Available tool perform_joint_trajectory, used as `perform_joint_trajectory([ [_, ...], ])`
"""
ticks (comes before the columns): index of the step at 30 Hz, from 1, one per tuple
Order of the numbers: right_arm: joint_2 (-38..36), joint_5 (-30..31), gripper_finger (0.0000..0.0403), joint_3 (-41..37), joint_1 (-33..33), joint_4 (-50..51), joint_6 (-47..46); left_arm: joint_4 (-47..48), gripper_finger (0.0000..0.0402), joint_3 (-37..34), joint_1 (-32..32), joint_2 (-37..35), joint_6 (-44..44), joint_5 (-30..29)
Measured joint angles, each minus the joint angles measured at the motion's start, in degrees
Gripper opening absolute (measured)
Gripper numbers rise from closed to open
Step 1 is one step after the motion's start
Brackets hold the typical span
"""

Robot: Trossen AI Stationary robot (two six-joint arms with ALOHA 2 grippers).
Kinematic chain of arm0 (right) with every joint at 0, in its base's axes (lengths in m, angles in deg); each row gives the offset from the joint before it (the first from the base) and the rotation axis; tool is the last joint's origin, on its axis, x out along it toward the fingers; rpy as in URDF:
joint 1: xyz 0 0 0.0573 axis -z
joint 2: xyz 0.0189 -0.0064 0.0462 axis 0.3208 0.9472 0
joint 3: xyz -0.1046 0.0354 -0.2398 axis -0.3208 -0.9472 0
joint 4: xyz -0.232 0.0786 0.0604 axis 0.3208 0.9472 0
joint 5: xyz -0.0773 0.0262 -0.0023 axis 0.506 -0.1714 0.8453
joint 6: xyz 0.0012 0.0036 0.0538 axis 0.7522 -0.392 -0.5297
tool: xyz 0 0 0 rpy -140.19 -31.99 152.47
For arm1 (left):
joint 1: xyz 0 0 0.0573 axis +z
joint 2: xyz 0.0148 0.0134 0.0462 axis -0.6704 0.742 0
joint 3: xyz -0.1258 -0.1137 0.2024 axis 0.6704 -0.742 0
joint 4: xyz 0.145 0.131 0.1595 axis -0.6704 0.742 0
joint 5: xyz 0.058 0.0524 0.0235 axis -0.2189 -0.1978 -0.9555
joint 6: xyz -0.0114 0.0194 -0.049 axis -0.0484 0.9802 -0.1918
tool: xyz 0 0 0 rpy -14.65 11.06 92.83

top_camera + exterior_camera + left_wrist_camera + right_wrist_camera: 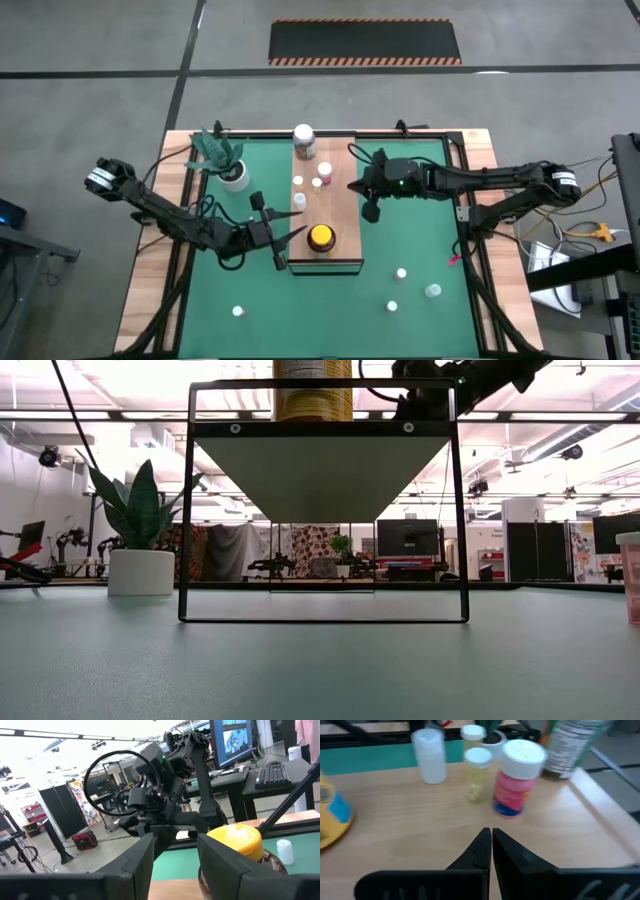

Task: Pick and place medicine bottles onto shelf by color
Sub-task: Put the pink pill bottle on the shelf

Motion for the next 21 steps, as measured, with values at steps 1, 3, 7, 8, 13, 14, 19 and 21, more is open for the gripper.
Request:
perform_joint_trajectory([
  [1, 0.0, 1.32, 0.0009, 0.0, -0.31, 0.03, -0.48, -0.02, 0.014, -0.02, 0.0, 0.0, 0.42, 0.0],
  [3, 0.0, 2.6, 0.0009, -0.02, -0.77, 0.0, -0.78, -0.11, 0.015, -0.02, 0.1, 0.0, 0.85, -0.16],
  [7, 0.0, 2.69, 0.0009, -0.09, -0.79, -0.99, -1.34, -0.09, 0.0175, -0.02, 0.11, -0.08, 0.92, -0.43],
  [8, 0.0, 2.71, 0.0009, -0.19, -0.77, -1.65, -1.32, -0.12, 0.0181, -0.02, 0.11, -0.18, 0.93, -0.54],
  [13, 0.0, 2.75, 0.0009, -0.57, -0.77, -5.12, -1.03, -0.2, 0.0198, -0.02, 0.11, -0.31, 2.56, -2.32],
  [14, 0.0, 2.75, 0.0009, -0.57, -0.77, -5.21, -0.79, -0.2, 0.0198, -0.02, 0.11, -0.31, 3.17, -2.72],
  [19, 0.02, 2.66, 0.0009, -0.34, -0.75, -5.04, -1.04, -0.05, 0.0199, -0.02, 0.09, -0.61, 6.8, -3.78],
  [21, 0.02, 2.32, 0.0009, -0.16, -0.75, -5.15, -1.3, -0.02, 0.0199, -0.02, 0.09, -0.84, 7.6, -3.8],
])
